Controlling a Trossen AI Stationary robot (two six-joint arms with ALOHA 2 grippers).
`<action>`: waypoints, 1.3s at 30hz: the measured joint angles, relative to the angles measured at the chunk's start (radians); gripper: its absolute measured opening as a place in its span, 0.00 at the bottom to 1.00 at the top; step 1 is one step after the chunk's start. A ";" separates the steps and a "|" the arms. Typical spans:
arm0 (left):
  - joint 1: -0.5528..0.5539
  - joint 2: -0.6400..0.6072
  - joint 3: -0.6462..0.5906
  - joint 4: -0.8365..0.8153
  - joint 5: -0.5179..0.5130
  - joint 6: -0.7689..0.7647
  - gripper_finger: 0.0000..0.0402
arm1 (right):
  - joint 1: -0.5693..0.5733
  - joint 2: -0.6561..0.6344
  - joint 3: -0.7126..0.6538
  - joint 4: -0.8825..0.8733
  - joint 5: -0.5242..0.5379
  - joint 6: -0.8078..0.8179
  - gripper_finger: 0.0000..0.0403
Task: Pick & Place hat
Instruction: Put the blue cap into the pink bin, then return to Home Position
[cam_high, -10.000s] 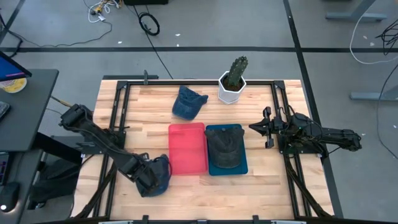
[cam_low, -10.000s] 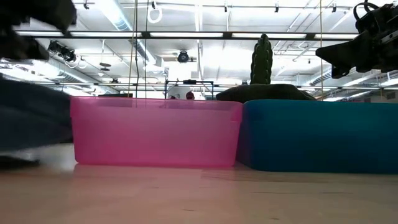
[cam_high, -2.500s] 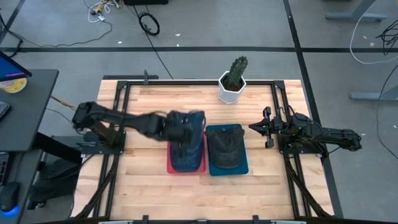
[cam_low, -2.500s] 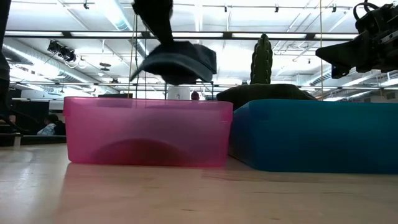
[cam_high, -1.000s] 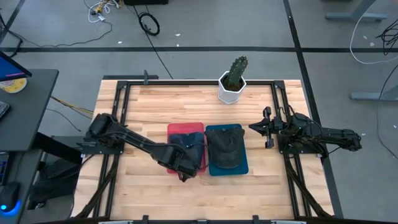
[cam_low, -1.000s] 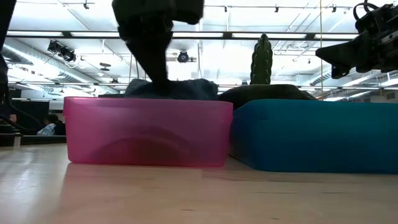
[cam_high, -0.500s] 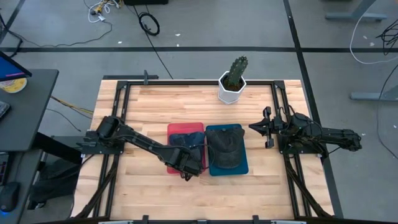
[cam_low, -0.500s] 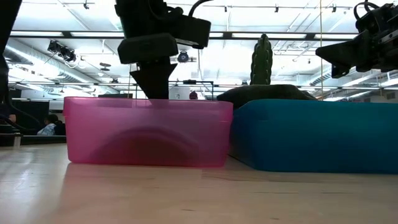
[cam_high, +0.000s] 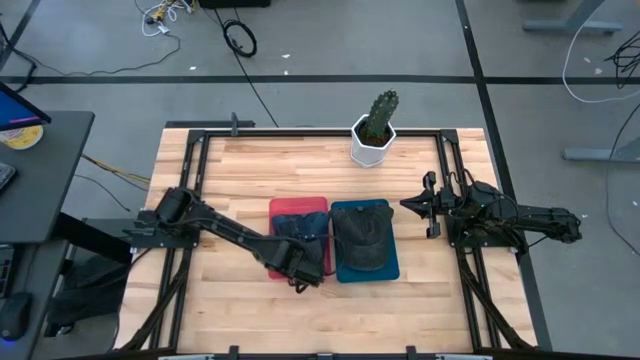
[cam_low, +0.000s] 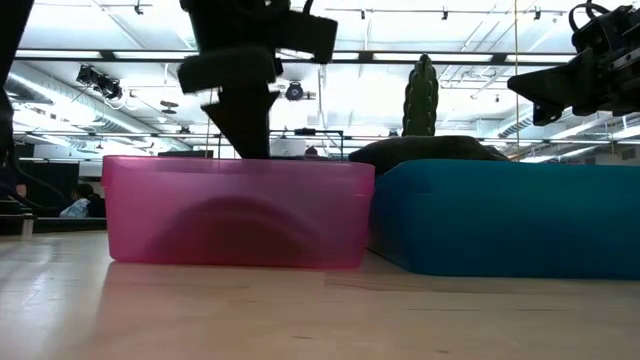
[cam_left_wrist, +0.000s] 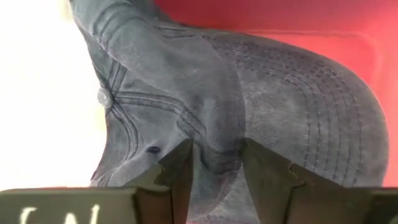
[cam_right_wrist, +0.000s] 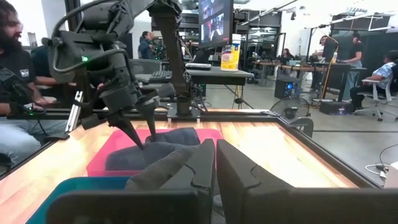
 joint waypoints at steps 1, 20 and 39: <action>0.000 0.001 0.012 -0.013 0.001 0.008 0.36 | 0.000 0.000 0.000 0.000 0.000 0.000 0.05; 0.013 -0.015 0.093 0.047 0.000 0.161 0.35 | 0.000 0.000 0.000 0.000 0.000 0.000 0.05; -0.052 -0.162 0.090 0.105 -0.014 0.241 0.35 | 0.000 0.000 0.000 0.000 0.000 0.000 0.05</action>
